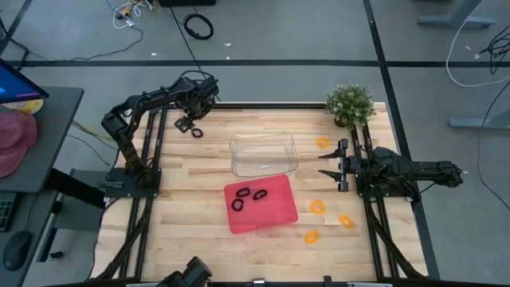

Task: Sort spring keychains
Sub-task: Put the black spring keychain into the red bin

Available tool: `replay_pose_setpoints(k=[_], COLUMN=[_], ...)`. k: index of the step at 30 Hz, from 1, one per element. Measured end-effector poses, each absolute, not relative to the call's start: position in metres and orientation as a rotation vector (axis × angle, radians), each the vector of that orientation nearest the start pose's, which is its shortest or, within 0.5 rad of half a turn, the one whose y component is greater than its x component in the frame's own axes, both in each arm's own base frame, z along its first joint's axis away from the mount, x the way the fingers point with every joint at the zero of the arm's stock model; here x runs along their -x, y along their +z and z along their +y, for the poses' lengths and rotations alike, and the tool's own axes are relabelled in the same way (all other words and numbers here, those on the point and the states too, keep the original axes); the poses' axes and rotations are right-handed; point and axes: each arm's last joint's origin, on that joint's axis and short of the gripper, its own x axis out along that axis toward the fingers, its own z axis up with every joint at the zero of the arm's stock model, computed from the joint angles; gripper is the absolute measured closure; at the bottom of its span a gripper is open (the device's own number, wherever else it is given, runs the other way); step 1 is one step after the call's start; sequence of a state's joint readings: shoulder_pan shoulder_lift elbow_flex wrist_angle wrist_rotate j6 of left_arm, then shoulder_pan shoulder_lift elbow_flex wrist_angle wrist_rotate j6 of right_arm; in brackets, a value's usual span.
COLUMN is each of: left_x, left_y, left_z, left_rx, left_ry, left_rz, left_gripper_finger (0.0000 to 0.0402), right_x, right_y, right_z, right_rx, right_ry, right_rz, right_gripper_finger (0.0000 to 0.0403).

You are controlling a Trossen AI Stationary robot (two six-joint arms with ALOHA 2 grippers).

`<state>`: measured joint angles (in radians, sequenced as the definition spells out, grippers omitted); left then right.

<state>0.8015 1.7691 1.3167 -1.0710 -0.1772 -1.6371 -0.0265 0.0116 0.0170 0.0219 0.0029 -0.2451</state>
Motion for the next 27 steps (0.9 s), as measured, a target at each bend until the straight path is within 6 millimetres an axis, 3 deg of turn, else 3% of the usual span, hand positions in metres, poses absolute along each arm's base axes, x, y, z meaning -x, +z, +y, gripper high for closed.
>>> replay_pose_setpoints(k=[27], left_x=[-0.209], left_y=[0.213], left_z=[0.247], left_rx=[1.649], left_ry=[1.937], left_rz=[0.505], left_gripper_finger=[0.0142], right_x=[-0.097], right_y=[0.171], right_z=[-0.003], right_rx=[0.245], right_ry=[-0.032], right_rz=[-0.024], right_gripper_finger=[0.0181])
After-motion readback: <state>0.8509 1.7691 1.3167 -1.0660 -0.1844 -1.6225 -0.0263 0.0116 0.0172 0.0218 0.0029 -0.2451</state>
